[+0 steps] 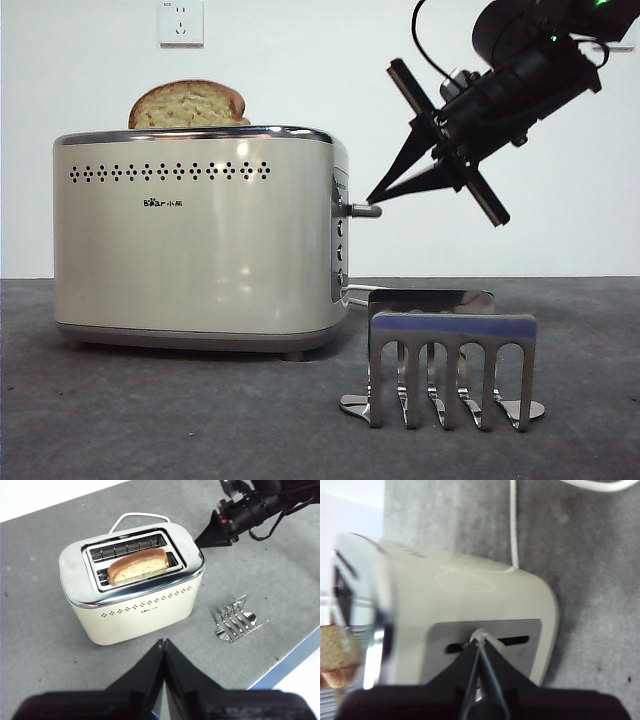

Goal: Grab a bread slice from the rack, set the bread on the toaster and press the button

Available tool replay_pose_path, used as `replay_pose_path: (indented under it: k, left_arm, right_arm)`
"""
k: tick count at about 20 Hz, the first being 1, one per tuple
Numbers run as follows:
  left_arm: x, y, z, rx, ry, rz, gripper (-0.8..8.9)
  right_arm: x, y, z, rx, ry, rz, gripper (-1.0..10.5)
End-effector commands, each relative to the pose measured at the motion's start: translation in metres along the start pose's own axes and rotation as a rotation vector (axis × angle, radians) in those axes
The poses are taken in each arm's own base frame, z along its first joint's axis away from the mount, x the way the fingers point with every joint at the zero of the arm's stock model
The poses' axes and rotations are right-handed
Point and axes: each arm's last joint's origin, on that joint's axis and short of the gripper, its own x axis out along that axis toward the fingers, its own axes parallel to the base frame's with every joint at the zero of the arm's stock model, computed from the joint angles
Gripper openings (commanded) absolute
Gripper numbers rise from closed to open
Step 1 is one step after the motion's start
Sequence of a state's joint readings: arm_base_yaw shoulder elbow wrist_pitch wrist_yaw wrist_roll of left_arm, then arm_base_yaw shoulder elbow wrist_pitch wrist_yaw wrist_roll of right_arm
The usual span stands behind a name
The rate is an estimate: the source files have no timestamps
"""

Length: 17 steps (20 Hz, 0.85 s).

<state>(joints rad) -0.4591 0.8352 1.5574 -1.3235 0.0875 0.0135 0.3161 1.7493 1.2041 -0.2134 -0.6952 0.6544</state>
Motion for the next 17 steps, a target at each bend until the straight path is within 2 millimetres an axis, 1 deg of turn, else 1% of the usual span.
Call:
replay_pose_path:
  k: [1,5,17]
  left_arm:
    - [0.0,0.0,-0.001,-0.01,-0.001,0.001,-0.08]
    - [0.001,0.0,0.0,-0.009,0.002,0.001,-0.08]
    - [0.001,0.0,0.0,-0.001,0.002,0.002,-0.08]
  right_arm:
    - [0.011,-0.011,-0.005,0.008,0.042,-0.036,-0.1]
    - [0.022,-0.017,-0.01,0.027,0.079,-0.063,-0.1]
    - [0.022,-0.024,-0.015,0.036,0.095,-0.164,-0.1]
